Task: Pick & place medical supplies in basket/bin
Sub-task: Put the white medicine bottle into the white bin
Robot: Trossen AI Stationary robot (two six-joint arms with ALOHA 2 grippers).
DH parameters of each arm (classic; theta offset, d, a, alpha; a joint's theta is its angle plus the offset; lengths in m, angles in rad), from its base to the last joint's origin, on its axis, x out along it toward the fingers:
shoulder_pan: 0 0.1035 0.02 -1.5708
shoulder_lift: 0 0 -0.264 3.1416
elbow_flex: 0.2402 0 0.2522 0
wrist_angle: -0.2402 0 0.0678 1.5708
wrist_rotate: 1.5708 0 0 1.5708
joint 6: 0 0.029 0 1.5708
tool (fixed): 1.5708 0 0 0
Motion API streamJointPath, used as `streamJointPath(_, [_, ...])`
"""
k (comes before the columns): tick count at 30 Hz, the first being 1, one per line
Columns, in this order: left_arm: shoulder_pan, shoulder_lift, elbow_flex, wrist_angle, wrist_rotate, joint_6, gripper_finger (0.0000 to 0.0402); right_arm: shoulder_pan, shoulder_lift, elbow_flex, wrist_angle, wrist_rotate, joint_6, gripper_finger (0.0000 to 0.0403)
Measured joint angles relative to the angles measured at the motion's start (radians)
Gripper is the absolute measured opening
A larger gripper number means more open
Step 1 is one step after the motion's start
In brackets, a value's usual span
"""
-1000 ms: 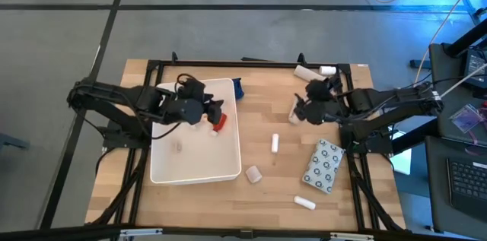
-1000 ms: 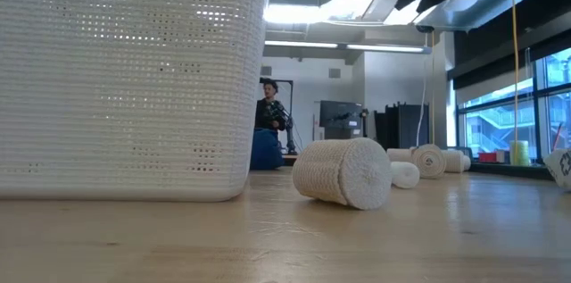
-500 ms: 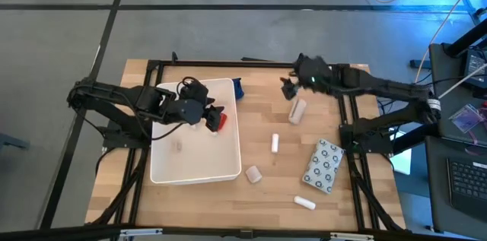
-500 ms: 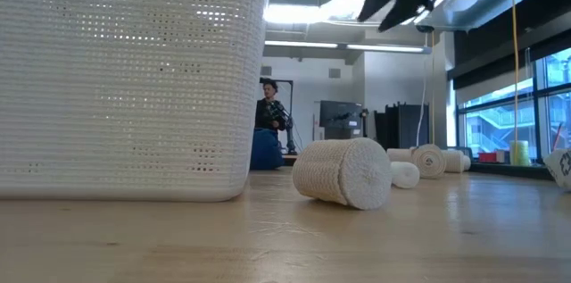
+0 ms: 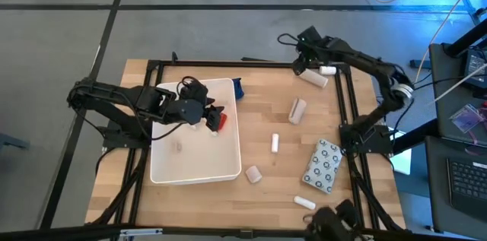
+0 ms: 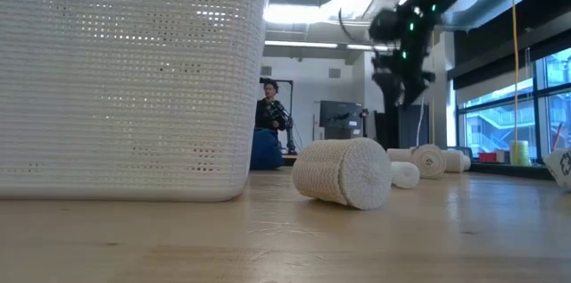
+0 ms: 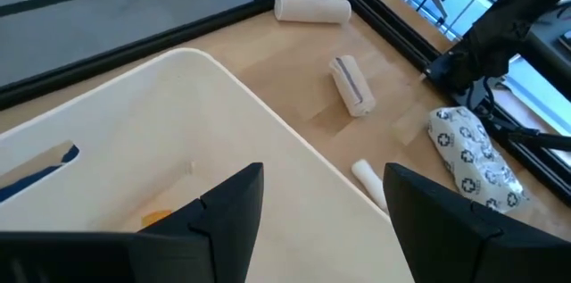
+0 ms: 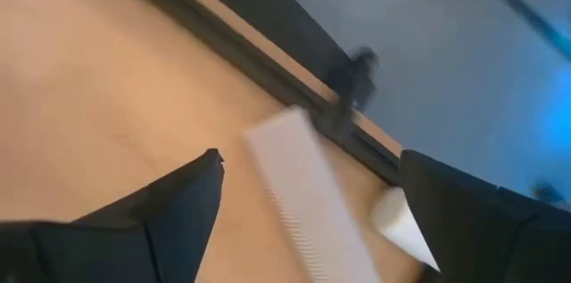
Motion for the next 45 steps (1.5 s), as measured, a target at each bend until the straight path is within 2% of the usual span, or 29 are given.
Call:
streamJointPath(8, [0.000,0.000,0.000,0.000,0.000,-0.013,0.0224,-0.106,0.123,0.000,-0.015,-0.050,-0.053,0.0338])
streamJointPath(15, [0.000,0.000,0.000,0.000,0.000,-0.020,0.0224,-0.136,0.153,0.000,-0.060,0.128,0.026,0.0338])
streamJointPath(19, [0.000,0.000,0.000,0.000,0.000,-0.020,0.0224,-0.167,0.153,0.000,-0.121,0.139,0.017,0.0338])
streamJointPath(22, [0.000,0.000,0.000,0.000,0.000,-0.019,0.0224,-0.189,0.153,0.000,-0.147,0.197,-0.013,0.0338])
streamJointPath(28, [0.000,0.000,0.000,0.000,0.000,-0.019,0.0224,-0.193,0.159,0.000,-0.155,0.194,-0.056,0.0323])
streamJointPath(37, [0.000,0.000,0.000,0.001,-0.002,-0.030,0.0224,-0.192,0.231,0.000,-0.182,0.172,-0.435,0.0289])
streamJointPath(41, [0.000,0.000,0.000,0.001,-0.002,-0.037,0.0224,-0.194,0.270,0.000,-0.205,0.193,-0.490,0.0279])
streamJointPath(45, [0.000,0.001,0.000,0.001,-0.001,-0.050,0.0224,-0.194,0.307,0.000,-0.224,0.246,-0.479,0.0274])
